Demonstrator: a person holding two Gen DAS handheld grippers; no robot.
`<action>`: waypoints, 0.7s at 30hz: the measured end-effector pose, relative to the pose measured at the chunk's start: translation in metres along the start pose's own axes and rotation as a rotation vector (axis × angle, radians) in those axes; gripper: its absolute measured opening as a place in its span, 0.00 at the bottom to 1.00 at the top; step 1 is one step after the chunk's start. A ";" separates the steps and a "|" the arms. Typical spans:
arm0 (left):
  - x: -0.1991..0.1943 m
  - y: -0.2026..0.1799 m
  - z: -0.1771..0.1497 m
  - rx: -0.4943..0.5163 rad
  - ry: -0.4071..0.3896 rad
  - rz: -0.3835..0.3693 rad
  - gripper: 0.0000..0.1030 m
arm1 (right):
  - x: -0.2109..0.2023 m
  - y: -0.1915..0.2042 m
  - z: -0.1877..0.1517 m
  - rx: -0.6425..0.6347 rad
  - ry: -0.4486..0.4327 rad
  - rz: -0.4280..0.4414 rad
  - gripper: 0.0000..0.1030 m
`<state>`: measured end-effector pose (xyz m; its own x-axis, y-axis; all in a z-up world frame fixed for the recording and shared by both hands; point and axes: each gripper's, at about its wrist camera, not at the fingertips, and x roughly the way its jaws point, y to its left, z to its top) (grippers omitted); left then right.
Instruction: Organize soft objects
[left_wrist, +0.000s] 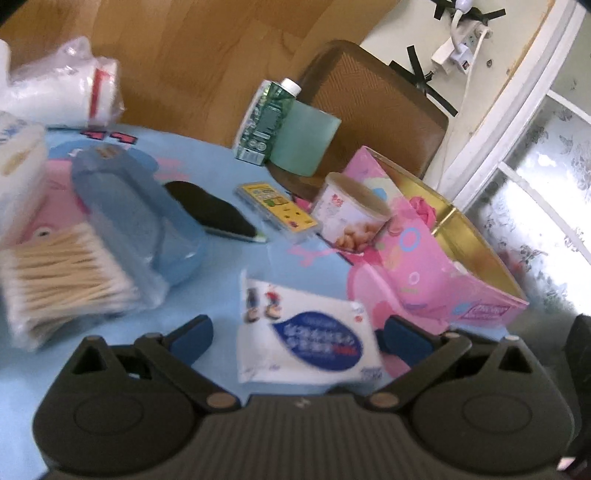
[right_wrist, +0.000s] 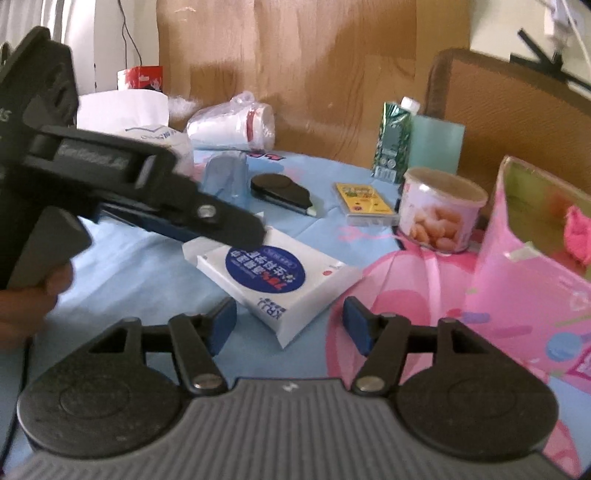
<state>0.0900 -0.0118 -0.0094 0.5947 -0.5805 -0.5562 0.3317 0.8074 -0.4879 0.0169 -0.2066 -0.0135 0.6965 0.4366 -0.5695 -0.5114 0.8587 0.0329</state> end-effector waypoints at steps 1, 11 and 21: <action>0.003 -0.003 0.001 0.000 0.013 -0.031 0.94 | 0.001 0.000 0.001 0.006 0.002 0.012 0.59; -0.012 -0.052 0.013 0.093 -0.059 -0.030 0.94 | -0.033 0.000 0.000 0.001 -0.157 -0.068 0.58; 0.019 -0.143 0.045 0.271 -0.097 -0.141 0.94 | -0.087 -0.047 0.001 0.043 -0.311 -0.274 0.58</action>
<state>0.0873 -0.1336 0.0802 0.5916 -0.6866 -0.4226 0.5915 0.7258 -0.3512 -0.0188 -0.2850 0.0351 0.9260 0.2449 -0.2873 -0.2692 0.9619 -0.0477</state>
